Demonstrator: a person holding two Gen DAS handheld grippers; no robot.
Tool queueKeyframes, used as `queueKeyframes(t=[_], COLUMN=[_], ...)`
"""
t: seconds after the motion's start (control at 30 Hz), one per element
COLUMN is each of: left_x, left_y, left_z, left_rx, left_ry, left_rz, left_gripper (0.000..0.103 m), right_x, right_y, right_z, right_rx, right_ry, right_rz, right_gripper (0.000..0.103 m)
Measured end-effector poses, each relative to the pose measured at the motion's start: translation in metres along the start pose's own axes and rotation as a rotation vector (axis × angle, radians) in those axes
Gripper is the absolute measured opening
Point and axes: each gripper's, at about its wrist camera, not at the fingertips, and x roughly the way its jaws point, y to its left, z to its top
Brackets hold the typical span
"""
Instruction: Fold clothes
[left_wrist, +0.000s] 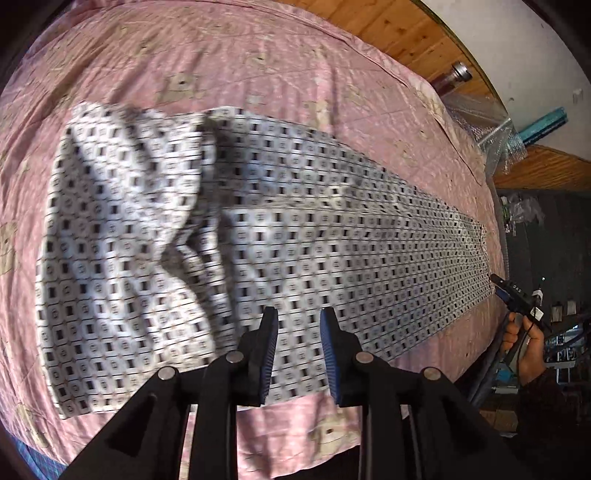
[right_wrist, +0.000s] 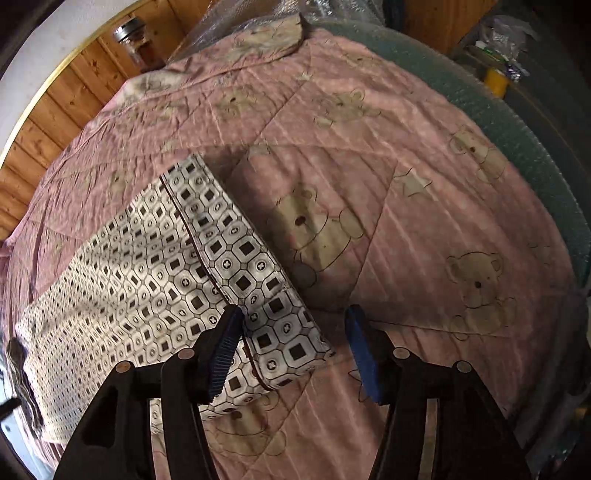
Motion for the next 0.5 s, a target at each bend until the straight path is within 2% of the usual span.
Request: queueKeyframes(t=[0.03,0.07,0.1,0.13,0.17,0.23,0.4,0.5], left_x=[0.010,0.020,0.028,0.035,0.045,0.061,0.103,0.141], left_y=[-0.022,-0.044,-0.068,-0.097,-0.126,-0.187,-0.335,-0.401], left_z=[0.008,0.015,0.021,0.029,0.038,0.053,0.080,0.089], left_rx=[0.018,0.037,0.060,0.088,0.119,0.191,0.387,0.461], left_ry=[0.018,0.035,0.054,0.068,0.080,0.103,0.166,0.237], left_rz=[-0.016,-0.033,-0.056,-0.083,-0.111,-0.164,-0.267,-0.266], left_gripper=[0.025,0.025,0.025,0.025,0.025,0.026,0.034,0.038], right_x=[0.000,0.000,-0.002,-0.005,-0.007,-0.011,-0.038,-0.048], right_y=[0.006,0.012,0.017,0.022,0.030,0.052,0.093,0.113], right_z=[-0.004,-0.008,-0.012,-0.015,-0.018,-0.026,-0.051,-0.065], right_rx=[-0.048,-0.097,-0.147,-0.190,-0.227,-0.346,-0.567,-0.686], right_ry=[-0.010,-0.020,-0.031,-0.036,-0.036,-0.073,-0.235,-0.314], right_rz=[-0.002,-0.006,-0.013,0.005,0.000,-0.082,-0.214,-0.263], right_gripper=[0.062,0.057,0.045,0.025,0.016,0.010,0.009,0.009])
